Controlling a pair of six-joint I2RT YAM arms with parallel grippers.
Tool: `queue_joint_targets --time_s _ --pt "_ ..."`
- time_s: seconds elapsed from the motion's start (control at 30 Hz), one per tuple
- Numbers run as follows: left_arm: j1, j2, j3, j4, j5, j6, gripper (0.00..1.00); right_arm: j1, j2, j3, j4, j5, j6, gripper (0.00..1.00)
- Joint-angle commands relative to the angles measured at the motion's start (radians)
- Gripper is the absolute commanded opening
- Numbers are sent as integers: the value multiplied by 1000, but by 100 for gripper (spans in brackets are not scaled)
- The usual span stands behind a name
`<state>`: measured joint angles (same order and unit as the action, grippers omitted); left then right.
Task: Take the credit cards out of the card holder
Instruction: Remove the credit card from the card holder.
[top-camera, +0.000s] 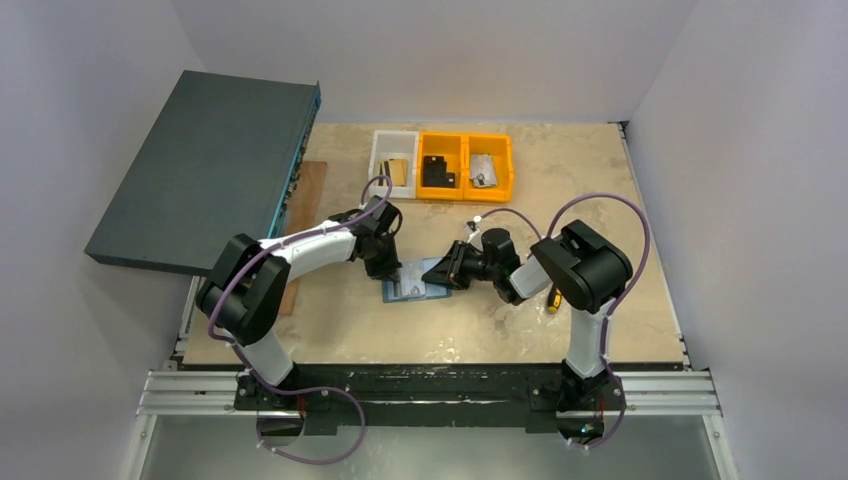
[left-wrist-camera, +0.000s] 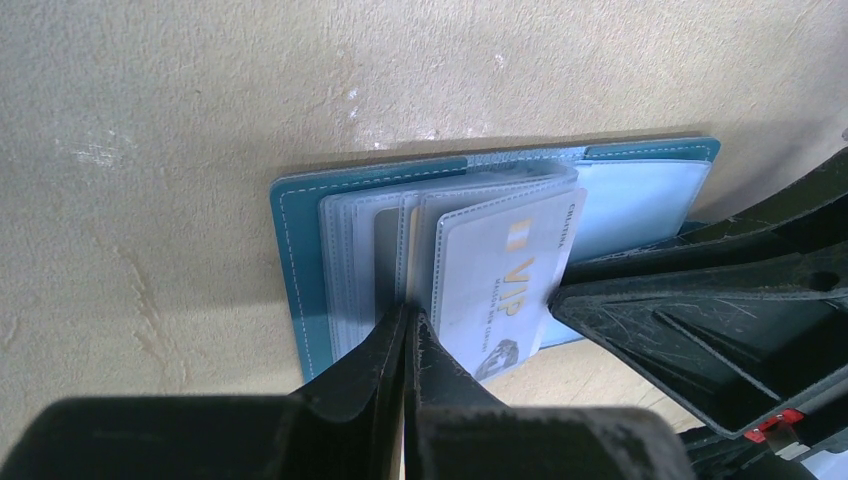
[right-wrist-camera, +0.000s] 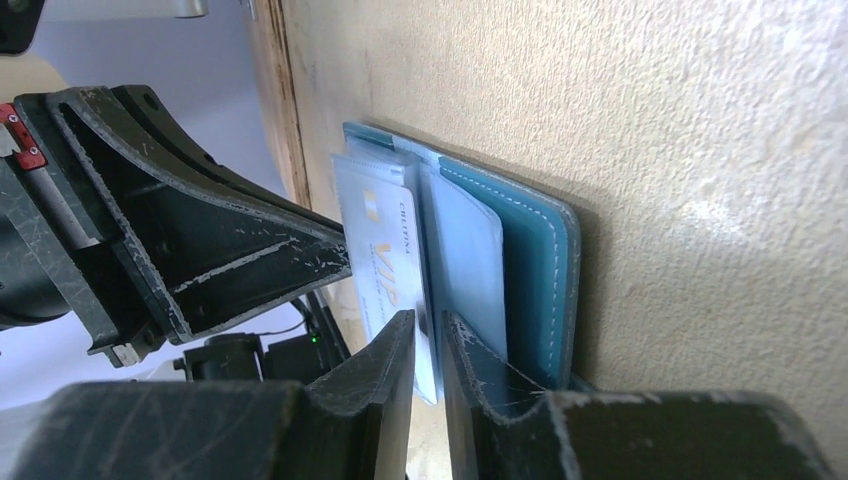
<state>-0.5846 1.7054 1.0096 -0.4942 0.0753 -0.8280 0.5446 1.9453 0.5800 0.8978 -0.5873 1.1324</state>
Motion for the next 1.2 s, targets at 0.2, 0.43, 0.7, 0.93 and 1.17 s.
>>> queue_joint_targets --time_s 0.2,0.43,0.7,0.93,1.17 --pt "-1 77 -52 -55 -38 7 0 -4 53 28 51 -19 16 18" --pt "-1 77 -52 -55 -35 6 0 4 63 37 52 -20 18 13" --pt "-1 76 -54 -63 -43 3 0 -1 31 -15 55 8 20 0" --pt "0 71 -65 -64 -50 3 0 -20 2 -60 46 46 16 0" --pt "3 65 -71 -65 -54 1 0 -37 -59 -74 -60 108 -30 0"
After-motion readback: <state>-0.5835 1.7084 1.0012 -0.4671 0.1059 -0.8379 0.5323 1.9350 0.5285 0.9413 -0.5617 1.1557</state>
